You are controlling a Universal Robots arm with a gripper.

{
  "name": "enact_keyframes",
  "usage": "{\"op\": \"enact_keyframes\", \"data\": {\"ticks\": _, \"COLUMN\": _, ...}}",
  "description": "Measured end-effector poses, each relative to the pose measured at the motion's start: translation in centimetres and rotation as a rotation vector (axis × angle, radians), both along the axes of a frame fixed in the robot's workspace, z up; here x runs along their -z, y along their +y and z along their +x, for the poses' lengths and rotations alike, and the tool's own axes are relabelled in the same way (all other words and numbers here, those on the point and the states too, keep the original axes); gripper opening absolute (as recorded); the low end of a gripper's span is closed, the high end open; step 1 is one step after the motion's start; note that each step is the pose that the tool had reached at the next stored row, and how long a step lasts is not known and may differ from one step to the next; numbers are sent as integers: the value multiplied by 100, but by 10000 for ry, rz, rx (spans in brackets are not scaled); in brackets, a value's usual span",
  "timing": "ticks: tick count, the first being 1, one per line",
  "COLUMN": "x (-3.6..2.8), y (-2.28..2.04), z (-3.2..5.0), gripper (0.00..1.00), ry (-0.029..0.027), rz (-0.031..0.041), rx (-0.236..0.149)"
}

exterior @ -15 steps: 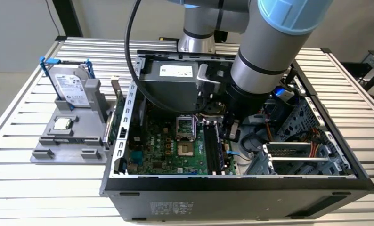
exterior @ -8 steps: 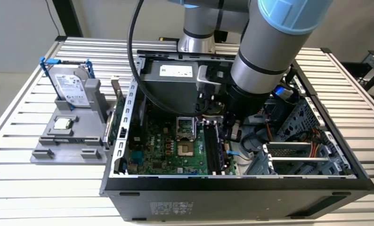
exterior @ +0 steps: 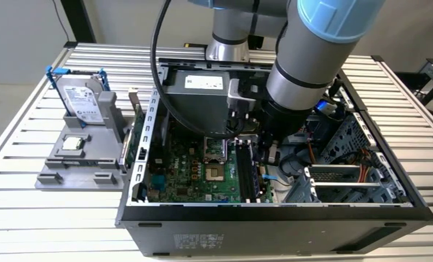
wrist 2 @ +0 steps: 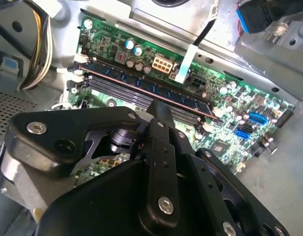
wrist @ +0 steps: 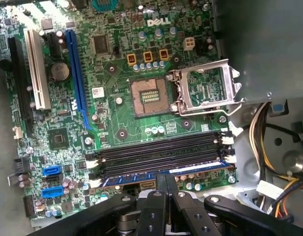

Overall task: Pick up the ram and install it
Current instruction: 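Press down the ram until it locks into place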

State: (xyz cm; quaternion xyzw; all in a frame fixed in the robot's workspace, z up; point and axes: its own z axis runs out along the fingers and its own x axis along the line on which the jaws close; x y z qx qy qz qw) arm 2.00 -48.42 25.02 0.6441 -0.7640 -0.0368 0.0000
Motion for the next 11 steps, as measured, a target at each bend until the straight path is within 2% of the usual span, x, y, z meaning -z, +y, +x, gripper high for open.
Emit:
{"op": "enact_keyframes", "data": {"ticks": 4, "x": 70, "y": 15, "z": 0, "gripper": 0, "ry": -54, "rz": 1, "rx": -436}}
{"op": "enact_keyframes", "data": {"ticks": 7, "x": 109, "y": 23, "z": 0, "gripper": 0, "ry": -154, "rz": -2, "rx": -675}}
{"op": "enact_keyframes", "data": {"ticks": 11, "x": 182, "y": 24, "z": 0, "gripper": 0, "ry": -171, "rz": -2, "rx": -710}}
